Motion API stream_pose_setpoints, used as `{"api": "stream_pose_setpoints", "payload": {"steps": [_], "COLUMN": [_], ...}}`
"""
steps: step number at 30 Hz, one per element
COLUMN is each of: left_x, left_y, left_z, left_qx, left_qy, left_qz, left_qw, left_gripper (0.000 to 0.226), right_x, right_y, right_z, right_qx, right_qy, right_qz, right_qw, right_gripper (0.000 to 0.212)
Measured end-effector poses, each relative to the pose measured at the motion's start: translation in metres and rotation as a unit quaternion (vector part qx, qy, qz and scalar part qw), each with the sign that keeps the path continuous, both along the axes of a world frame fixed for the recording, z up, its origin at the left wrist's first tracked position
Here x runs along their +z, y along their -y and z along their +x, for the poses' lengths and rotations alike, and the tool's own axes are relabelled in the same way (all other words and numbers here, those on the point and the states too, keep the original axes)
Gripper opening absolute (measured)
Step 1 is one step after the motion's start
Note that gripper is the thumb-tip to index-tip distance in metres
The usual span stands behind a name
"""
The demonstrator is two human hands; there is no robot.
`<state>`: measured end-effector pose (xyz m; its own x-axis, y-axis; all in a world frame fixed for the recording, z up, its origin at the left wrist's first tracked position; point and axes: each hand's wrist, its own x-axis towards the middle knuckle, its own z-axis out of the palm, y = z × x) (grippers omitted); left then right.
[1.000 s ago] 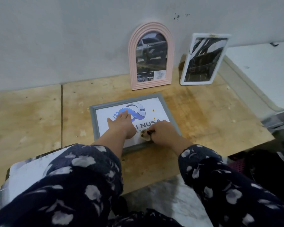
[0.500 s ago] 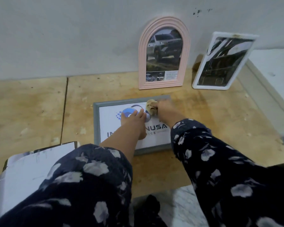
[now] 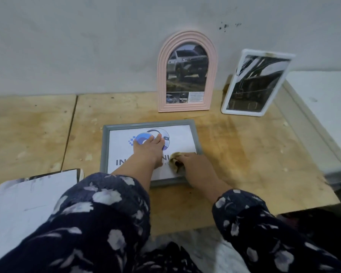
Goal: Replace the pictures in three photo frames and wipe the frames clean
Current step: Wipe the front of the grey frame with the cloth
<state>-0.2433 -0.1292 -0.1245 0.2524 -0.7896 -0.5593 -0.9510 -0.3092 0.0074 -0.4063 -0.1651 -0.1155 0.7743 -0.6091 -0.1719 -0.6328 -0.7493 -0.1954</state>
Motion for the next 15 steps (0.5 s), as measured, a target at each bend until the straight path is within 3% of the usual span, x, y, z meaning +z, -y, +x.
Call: {"api": "stream_pose_setpoints", "payload": {"steps": [6, 10, 12, 15], "left_x": [-0.001, -0.001, -0.001, -0.001], "left_y": [0.002, 0.002, 0.002, 0.003], "left_z": [-0.003, -0.004, -0.005, -0.005], "left_qx": [0.028, 0.035, 0.036, 0.036], "left_qy": [-0.022, -0.022, -0.019, -0.017], "left_qz": [-0.009, -0.011, -0.009, -0.003], "left_qw": [0.999, 0.999, 0.999, 0.999], "left_gripper": [0.074, 0.075, 0.075, 0.076], "right_x": [0.023, 0.051, 0.061, 0.055], "right_y": [0.013, 0.057, 0.074, 0.091], "right_z": [-0.007, 0.015, 0.031, 0.055], "right_qx": [0.012, -0.065, -0.103, -0.080], "right_qy": [-0.111, -0.084, -0.018, 0.031], "right_qz": [0.060, 0.160, 0.141, 0.018], "right_qw": [0.992, 0.981, 0.984, 0.996], "right_gripper": [0.032, 0.028, 0.036, 0.038]}}
